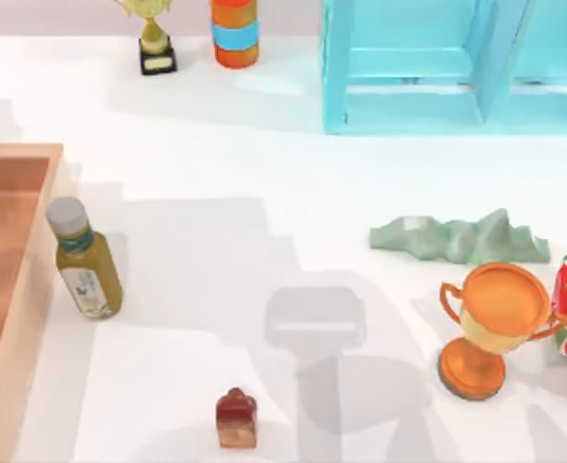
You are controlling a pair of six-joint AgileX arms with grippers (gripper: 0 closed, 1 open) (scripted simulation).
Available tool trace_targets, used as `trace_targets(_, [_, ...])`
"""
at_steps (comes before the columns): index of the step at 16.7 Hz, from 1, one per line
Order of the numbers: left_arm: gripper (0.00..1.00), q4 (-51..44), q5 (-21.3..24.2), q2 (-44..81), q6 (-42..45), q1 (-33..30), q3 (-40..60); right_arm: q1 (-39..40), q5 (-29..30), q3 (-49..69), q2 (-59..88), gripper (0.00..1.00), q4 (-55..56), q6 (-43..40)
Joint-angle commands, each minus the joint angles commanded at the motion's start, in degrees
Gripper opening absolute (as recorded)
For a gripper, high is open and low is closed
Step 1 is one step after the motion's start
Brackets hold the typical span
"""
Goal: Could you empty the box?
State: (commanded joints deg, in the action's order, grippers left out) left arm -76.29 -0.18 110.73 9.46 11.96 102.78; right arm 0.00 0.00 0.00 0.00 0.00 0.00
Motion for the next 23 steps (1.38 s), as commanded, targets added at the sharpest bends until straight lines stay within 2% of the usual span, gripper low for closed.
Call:
trace_targets(4, [0.00,-8.3,0.1,-0.3,0.6,-3.0,2.8,0.0,0.0,0.0,0.0,1.00,0.0,0.0])
trace_targets(11, [0.00,-8.5,-0.1,0.4,1.2,-3.9,3.3,0.0,0.0,0.0,0.0,1.00,0.0,0.0])
trace_targets(16, [0.00,-4.3,-1.6,7.9,-2.1,-14.5,10.3,0.0,0.0,0.0,0.0,1.00,0.0,0.0])
trace_targets(20, [0.00,-1.2,-1.7,14.9,-12.7,-24.5,14.8,0.0,0.0,0.0,0.0,1.00,0.0,0.0])
trace_targets(23, [0.00,-0.1,-1.1,18.4,-20.7,-28.9,15.4,0.0,0.0,0.0,0.0,1.00,0.0,0.0])
